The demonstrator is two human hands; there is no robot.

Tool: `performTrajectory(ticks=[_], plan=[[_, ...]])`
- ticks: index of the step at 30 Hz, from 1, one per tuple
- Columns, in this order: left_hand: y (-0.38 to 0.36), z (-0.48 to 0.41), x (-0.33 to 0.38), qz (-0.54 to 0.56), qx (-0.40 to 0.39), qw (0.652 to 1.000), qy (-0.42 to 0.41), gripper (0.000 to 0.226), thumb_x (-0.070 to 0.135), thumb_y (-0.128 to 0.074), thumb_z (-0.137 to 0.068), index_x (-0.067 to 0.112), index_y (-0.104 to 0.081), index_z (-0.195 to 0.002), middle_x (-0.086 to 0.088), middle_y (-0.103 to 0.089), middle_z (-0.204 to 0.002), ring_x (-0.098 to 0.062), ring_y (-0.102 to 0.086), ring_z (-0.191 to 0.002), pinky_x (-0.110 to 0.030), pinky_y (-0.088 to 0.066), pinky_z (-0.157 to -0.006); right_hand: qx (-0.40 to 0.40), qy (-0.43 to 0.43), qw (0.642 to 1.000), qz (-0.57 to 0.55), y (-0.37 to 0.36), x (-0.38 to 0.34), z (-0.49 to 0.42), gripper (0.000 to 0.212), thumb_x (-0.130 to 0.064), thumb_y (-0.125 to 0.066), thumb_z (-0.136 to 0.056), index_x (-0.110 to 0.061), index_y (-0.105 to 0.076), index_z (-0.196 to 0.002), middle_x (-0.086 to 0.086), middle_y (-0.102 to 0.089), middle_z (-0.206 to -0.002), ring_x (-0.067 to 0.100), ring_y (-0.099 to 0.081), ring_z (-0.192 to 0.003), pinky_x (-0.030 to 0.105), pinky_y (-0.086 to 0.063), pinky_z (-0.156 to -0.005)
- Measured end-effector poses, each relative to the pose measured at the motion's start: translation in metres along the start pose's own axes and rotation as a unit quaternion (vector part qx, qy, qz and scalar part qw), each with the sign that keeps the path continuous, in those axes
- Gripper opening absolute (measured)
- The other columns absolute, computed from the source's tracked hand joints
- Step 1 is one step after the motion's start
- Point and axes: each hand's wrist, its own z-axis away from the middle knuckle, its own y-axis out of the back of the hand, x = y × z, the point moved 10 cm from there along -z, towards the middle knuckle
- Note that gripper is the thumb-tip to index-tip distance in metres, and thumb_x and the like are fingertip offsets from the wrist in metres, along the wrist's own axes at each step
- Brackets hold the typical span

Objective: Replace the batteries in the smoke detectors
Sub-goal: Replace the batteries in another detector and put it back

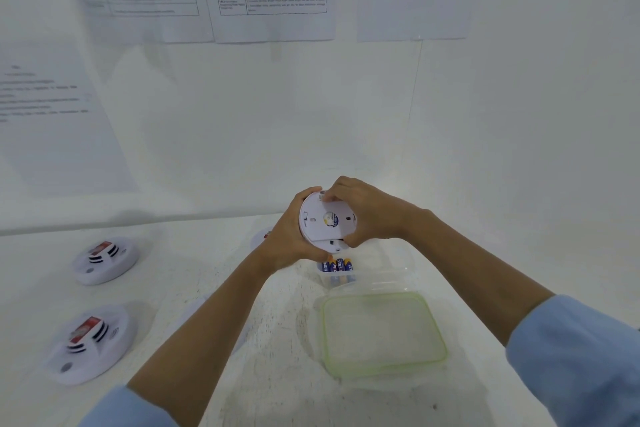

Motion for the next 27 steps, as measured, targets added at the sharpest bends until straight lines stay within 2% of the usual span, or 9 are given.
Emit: performTrajectory(ticks=[4, 9, 14, 19, 25, 27], plan=[[-0.001, 0.002, 0.002, -0.005, -0.005, 1.000, 0.000, 0.105, 0.013, -0.081, -0.044, 0.016, -0.028, -0.135, 0.006, -0.044, -0.128, 0.002, -0.051, -0.113, -0.017, -0.048, -0.085, 0.004, 0.012, 1.000, 0.005, -0.001, -0.005, 0.001, 0.073, -0.016, -0.079, -0.063, -0.007, -0.045, -0.127, 0.007, -0.046, -0.116, 0.020, -0.043, -0.105, 0.025, -0.040, -0.088], [-0.004, 0.002, 0.004, -0.005, -0.003, 1.000, -0.001, 0.101, -0.005, -0.078, -0.048, 0.016, -0.028, -0.134, 0.006, -0.044, -0.127, 0.007, -0.051, -0.110, -0.014, -0.047, -0.083, 0.007, 0.014, 1.000, 0.009, 0.000, -0.004, 0.002, 0.074, -0.019, -0.080, -0.062, -0.008, -0.045, -0.126, 0.006, -0.046, -0.113, 0.017, -0.042, -0.101, 0.027, -0.041, -0.087], [-0.005, 0.002, 0.005, -0.012, -0.009, 1.000, -0.003, 0.102, -0.005, -0.079, -0.049, 0.014, -0.028, -0.135, 0.003, -0.044, -0.129, 0.006, -0.050, -0.111, -0.013, -0.046, -0.084, 0.013, 0.005, 1.000, 0.001, 0.000, -0.001, 0.005, 0.074, -0.019, -0.081, -0.060, -0.008, -0.046, -0.124, 0.005, -0.047, -0.112, 0.014, -0.040, -0.098, 0.024, -0.039, -0.084], [-0.008, 0.000, 0.006, -0.006, -0.012, 1.000, -0.004, 0.102, -0.005, -0.079, -0.047, 0.015, -0.030, -0.134, 0.003, -0.045, -0.128, 0.003, -0.051, -0.112, -0.016, -0.047, -0.085, 0.025, -0.015, 0.999, -0.020, 0.004, 0.004, 0.009, 0.073, -0.020, -0.081, -0.060, -0.010, -0.045, -0.123, 0.004, -0.048, -0.116, 0.017, -0.044, -0.105, 0.023, -0.039, -0.085], [-0.009, -0.001, 0.007, 0.012, 0.000, 1.000, -0.007, 0.102, -0.008, -0.077, -0.047, 0.013, -0.030, -0.135, 0.001, -0.046, -0.126, 0.004, -0.053, -0.107, -0.017, -0.049, -0.080, 0.031, -0.048, 0.996, -0.062, 0.004, 0.012, 0.011, 0.076, -0.031, -0.080, -0.053, -0.012, -0.048, -0.118, 0.000, -0.049, -0.110, 0.016, -0.046, -0.101, 0.021, -0.038, -0.080], [-0.009, -0.001, 0.008, 0.017, 0.002, 1.000, -0.011, 0.101, -0.008, -0.077, -0.047, 0.014, -0.030, -0.134, 0.001, -0.046, -0.125, 0.004, -0.053, -0.107, -0.016, -0.049, -0.081, 0.028, -0.045, 0.997, -0.058, 0.005, 0.011, 0.011, 0.073, -0.028, -0.082, -0.056, -0.011, -0.048, -0.118, -0.001, -0.047, -0.108, 0.015, -0.045, -0.100, 0.020, -0.036, -0.079]])
